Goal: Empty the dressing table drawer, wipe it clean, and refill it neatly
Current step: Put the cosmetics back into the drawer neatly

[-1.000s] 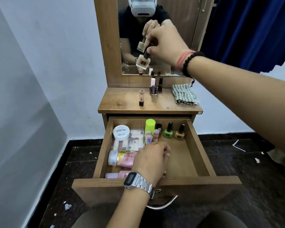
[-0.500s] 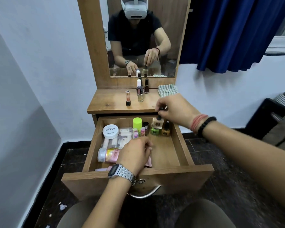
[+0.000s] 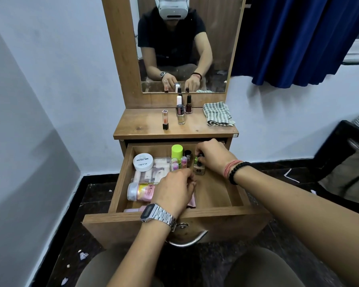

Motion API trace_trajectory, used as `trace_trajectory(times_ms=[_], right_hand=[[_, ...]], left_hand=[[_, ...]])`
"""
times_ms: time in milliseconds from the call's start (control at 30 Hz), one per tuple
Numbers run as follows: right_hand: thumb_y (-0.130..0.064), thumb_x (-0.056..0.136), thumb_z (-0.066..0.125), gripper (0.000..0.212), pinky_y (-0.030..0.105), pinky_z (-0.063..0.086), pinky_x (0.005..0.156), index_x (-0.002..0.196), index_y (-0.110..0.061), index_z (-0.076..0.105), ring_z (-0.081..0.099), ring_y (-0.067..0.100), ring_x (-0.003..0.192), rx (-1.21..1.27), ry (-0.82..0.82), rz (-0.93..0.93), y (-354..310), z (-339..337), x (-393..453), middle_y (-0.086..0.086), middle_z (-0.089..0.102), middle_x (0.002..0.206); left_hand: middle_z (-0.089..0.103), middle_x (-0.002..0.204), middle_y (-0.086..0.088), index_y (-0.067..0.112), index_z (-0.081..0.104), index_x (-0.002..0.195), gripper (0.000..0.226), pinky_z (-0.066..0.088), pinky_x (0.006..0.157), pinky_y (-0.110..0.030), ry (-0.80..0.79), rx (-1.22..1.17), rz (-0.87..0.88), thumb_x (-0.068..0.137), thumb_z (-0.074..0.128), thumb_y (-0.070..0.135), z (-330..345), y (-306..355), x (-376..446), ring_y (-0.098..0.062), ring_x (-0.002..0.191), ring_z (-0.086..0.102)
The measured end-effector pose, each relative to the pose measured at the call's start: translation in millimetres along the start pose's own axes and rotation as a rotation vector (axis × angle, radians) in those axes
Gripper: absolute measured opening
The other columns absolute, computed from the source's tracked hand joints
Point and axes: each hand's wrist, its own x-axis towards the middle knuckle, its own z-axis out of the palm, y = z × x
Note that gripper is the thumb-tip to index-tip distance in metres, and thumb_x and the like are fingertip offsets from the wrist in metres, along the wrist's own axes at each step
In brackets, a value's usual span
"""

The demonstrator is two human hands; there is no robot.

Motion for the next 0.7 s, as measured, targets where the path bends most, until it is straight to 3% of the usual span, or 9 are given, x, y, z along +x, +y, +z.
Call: trace_trajectory(times_ms=[433, 700], right_hand=[[-0.007, 0.086, 0.056, 0.023, 0.038, 0.051, 0.088, 0.105, -0.017, 0.065, 0.058, 0.034, 0.106, -0.001, -0.03, 0.001, -4, 2, 2, 0.012, 0.062, 0.111], [-0.024, 0.084, 0.068, 0.015, 0.035, 0.052, 0.076, 0.097, -0.017, 0.063, 0.062, 0.028, 0.093, 0.014, 0.031, -0.035, 0, -9, 0, 0.006, 0.065, 0.095]], left_hand=[[0.068, 0.1, 0.005, 0.03, 0.061, 0.1, 0.013, 0.051, 0.075, -0.036, -0.004, -0.017, 0.025, 0.089, 0.056, 0.029, 1, -1, -1, -0.02, 0.093, 0.063], [0.068, 0.1, 0.007, 0.03, 0.061, 0.099, 0.012, 0.052, 0.075, -0.037, 0.0, -0.022, 0.033, 0.088, 0.056, 0.028, 0, -1, -1, -0.02, 0.091, 0.064]])
